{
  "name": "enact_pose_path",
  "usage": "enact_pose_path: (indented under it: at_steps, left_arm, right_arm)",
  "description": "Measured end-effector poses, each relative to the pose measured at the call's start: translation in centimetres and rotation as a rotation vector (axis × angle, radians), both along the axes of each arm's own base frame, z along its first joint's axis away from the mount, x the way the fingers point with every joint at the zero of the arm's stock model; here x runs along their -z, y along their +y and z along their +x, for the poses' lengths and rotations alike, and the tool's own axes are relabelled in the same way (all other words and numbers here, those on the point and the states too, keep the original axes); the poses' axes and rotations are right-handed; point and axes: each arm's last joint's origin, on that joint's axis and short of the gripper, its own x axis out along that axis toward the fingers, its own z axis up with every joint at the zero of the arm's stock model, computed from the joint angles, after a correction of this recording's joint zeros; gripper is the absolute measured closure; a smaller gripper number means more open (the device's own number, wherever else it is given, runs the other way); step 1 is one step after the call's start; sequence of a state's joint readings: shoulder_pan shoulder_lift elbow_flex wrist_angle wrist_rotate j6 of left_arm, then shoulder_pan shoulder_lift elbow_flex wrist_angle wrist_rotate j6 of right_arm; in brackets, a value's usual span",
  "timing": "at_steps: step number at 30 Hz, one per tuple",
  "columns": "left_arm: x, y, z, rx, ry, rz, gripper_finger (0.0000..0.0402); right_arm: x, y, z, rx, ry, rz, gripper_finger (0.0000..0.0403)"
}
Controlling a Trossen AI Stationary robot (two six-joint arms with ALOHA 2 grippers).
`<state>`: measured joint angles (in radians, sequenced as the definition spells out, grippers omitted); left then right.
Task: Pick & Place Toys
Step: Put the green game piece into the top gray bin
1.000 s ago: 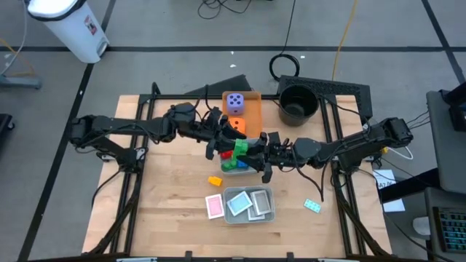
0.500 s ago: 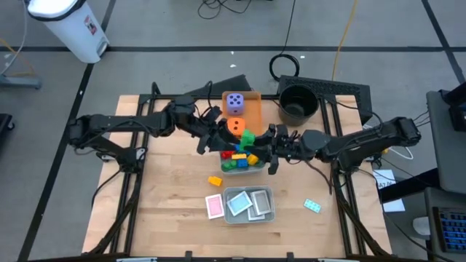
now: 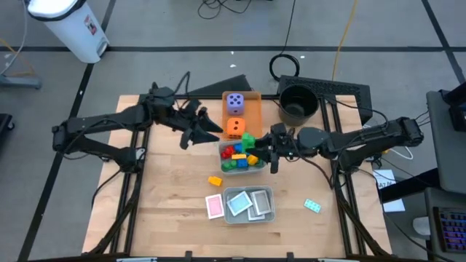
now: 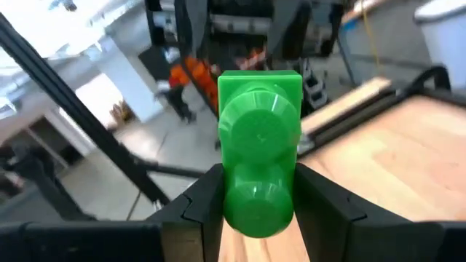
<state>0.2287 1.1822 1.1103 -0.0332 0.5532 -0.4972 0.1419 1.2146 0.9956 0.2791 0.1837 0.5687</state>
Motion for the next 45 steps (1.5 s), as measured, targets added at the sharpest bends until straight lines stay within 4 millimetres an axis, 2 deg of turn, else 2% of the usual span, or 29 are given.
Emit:
enact_pose_path:
  at_steps: [9,12,17,25,33,39,45]
  left_arm:
    - [-1.3,-0.5,-3.1,-0.086,-0.001,0.062,0.0165]
    - [-1.6,-0.7,-3.7,-0.084,-0.002,0.059,0.0165]
    - [-1.6,-1.1,-4.2,-0.072,0.020,0.051,0.0165]
    - [-1.9,-2.0,-4.6,-0.032,0.007,0.048,0.0165]
    - [-1.8,-2.4,-4.5,-0.029,0.019,0.034,0.0165]
    - [-1.8,-2.7,-4.5,-0.019,0.022,0.024,0.0165]
    - [-1.6,-2.9,-4.4,-0.015,0.038,0.023,0.0165]
  right_arm:
    - [-3.2,-1.9,2.4,-0.087,0.306,-0.074,0.0273]
    - [-3.8,-2.9,4.0,-0.137,0.406,-0.082,0.0273]
    - [-3.7,-4.2,6.5,-0.232,0.553,-0.092,0.0273]
    - [-0.4,-5.3,10.1,-0.308,0.799,-0.116,0.0273]
    - [4.8,-6.1,12.9,-0.331,0.952,-0.096,0.0273]
    - [8.5,-7.0,14.0,-0.300,1.092,-0.092,0.0273]
    - [10.7,-7.3,14.5,-0.283,1.173,-0.087,0.0273]
